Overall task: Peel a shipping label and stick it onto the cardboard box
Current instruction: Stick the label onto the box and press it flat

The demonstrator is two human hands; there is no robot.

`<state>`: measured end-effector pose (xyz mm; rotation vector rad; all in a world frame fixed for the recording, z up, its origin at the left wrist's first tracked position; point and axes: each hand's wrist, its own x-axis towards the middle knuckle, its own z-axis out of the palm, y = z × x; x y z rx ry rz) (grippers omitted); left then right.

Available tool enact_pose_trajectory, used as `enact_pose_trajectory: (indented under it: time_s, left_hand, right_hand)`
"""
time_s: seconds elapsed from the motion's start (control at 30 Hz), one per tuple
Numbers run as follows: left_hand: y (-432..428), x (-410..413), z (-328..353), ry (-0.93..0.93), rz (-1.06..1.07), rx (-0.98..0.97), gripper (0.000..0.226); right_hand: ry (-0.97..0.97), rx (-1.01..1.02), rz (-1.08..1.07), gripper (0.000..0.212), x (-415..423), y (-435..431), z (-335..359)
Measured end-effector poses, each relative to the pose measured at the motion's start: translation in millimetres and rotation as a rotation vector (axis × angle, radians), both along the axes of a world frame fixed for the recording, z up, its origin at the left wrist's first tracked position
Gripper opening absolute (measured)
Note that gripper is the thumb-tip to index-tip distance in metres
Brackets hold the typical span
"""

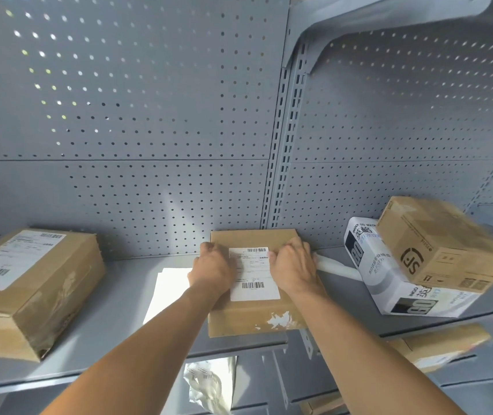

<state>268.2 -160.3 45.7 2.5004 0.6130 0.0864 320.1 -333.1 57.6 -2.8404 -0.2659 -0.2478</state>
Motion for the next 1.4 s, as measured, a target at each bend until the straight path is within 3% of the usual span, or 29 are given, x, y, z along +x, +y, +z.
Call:
enact_pose_trajectory:
  time_s: [0.07,0.23,0.33,0.43,0.53,0.73,0.93,1.0,1.13,1.23,1.3,1.4]
  left_hand:
    - [0,6,5,0.030,0.007,0.016,0.055]
    - [-4,17,6,0.108,0.023,-0.004,0.082]
    - [1,23,3,0.168,0.025,-0.024,0.088]
    - [3,26,4,0.190,0.061,-0.053,0.088]
    - [0,26,3,0.162,0.102,-0.058,0.086]
    - [14,39,-17,0.159,0.083,-0.048,0.052]
    - [16,38,-21,0.101,0.105,-0.072,0.039]
    - [10,35,-14,0.093,0.123,-0.108,0.044]
    - [-1,25,2,0.135,0.128,-0.105,0.081]
    - [-3,22,5,0.136,0.120,-0.073,0.088]
    - [-3,23,5,0.138,0.117,-0.071,0.088]
    - [-2,23,5,0.136,0.119,-0.074,0.085]
  right_hand:
    - [0.029,0.022,0.003,0.055,4,6,5]
    - [0.128,-0.107,-0.022,0.111,9,15,8]
    - [0.112,-0.120,-0.041,0.124,15,17,4]
    - [0.114,-0.112,-0.060,0.121,19,18,1]
    - [0.104,-0.079,-0.084,0.097,23,18,0]
    - [0.110,0.042,-0.122,0.053,33,18,-3]
    - [0.061,0.084,-0.133,0.033,31,17,-6]
    - [0.047,0.064,-0.132,0.040,30,17,-7]
    - [0.088,-0.022,-0.114,0.085,26,20,-6]
    - [0.106,-0.077,-0.078,0.111,24,20,-7]
    - [0.117,-0.078,-0.071,0.117,25,20,-6]
    - [0.108,-0.065,-0.079,0.105,27,22,-7]
